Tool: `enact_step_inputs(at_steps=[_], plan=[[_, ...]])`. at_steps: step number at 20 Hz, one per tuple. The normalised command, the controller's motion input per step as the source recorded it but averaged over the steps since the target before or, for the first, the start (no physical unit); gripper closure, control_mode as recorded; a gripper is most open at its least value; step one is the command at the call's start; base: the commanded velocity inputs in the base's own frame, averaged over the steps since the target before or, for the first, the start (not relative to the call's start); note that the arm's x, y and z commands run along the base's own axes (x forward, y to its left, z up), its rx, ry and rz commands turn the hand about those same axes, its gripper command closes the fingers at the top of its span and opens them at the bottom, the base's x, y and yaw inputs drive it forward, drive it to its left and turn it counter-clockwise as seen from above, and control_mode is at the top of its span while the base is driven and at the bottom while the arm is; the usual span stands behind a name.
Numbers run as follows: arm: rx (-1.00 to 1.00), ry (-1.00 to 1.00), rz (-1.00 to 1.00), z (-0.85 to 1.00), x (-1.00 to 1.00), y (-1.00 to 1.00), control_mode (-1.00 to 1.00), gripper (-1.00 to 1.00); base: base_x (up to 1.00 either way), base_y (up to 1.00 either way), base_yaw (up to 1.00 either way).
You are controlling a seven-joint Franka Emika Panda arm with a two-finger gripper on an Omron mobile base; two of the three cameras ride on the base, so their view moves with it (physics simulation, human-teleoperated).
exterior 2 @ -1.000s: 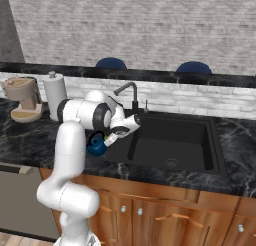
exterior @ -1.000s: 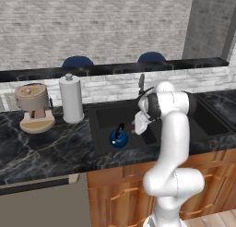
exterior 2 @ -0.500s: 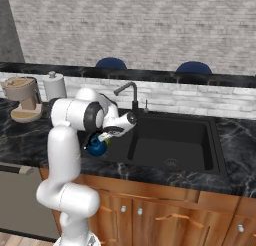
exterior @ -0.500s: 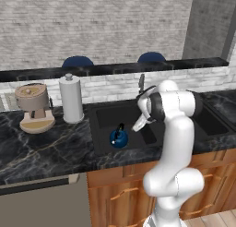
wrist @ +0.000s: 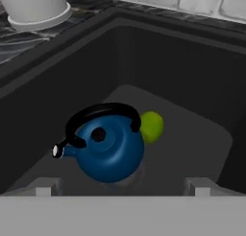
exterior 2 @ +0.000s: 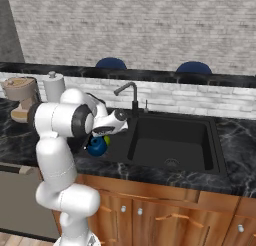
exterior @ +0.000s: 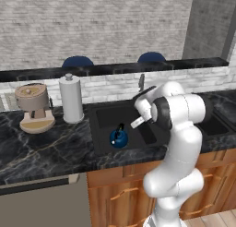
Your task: Open the cabinet, pick the kettle from the cabinet, and place it in the sink.
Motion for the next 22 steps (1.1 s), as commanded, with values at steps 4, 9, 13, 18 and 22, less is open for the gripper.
enact_step_inputs(at_steps=[4, 9, 13, 18, 22], plan=[[-0.11, 0.04, -0.17, 0.42, -0.29, 0.00, -1.00, -1.00, 0.00, 0.00, 0.00], [-0.12, 0.01, -0.16, 0.44, -0.30, 0.00, -1.00, -1.00, 0.00, 0.00, 0.00], [-0.13, 0.00, -0.16, 0.53, -0.22, 0.00, -1.00, -1.00, 0.00, 0.00, 0.00], [-0.08, 0.00, -0.17, 0.52, -0.24, 0.00, -1.00, -1.00, 0.00, 0.00, 0.00], [-0.04, 0.00, -0.16, 0.53, -0.26, 0.00, -1.00, -1.00, 0.00, 0.00, 0.00]])
